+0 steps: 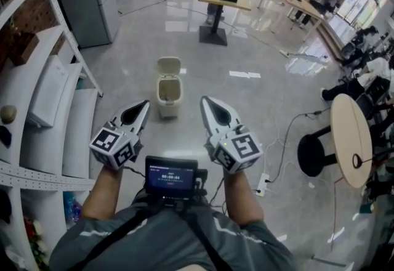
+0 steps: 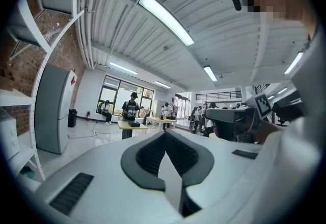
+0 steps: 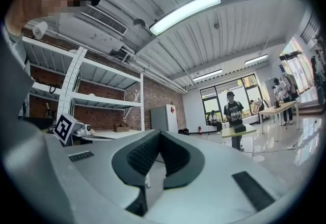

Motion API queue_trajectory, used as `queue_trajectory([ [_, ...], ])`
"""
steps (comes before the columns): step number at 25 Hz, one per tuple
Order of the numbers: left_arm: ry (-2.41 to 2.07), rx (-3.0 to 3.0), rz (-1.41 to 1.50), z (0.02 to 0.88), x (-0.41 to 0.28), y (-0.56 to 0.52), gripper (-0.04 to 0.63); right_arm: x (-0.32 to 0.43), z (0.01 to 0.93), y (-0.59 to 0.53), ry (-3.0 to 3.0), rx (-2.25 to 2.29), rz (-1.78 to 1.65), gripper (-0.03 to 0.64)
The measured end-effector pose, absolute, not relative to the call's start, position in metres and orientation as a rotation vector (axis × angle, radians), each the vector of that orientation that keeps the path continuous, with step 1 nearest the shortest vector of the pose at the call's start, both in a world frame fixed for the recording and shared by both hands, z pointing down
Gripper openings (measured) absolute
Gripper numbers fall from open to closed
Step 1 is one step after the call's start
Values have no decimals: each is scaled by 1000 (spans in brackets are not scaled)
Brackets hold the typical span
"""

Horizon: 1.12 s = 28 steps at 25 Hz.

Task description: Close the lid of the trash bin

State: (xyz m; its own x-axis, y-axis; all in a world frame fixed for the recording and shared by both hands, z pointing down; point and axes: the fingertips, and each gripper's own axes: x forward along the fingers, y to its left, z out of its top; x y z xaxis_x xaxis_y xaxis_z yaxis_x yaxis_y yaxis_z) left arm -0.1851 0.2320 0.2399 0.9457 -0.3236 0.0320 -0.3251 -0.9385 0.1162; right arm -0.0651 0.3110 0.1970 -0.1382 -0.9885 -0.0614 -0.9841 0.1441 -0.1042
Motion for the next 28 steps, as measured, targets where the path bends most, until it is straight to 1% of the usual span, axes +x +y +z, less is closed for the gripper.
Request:
queue_trajectory([
  [8,-453,3010,43,245,-191,178,3,-67,204,249,2253,-2017,-92,1],
  [11,-431,3000,43,252,-191,165,3,-67,207,237,2234,-2060,-136,2],
  [15,-420,2983,23,255,-190,150,3,-68,207,224,2265,-2048,-104,2],
  [28,-498,2960,27,257,-155,89,3,-26,205,158,2287,-1985,-112,1],
])
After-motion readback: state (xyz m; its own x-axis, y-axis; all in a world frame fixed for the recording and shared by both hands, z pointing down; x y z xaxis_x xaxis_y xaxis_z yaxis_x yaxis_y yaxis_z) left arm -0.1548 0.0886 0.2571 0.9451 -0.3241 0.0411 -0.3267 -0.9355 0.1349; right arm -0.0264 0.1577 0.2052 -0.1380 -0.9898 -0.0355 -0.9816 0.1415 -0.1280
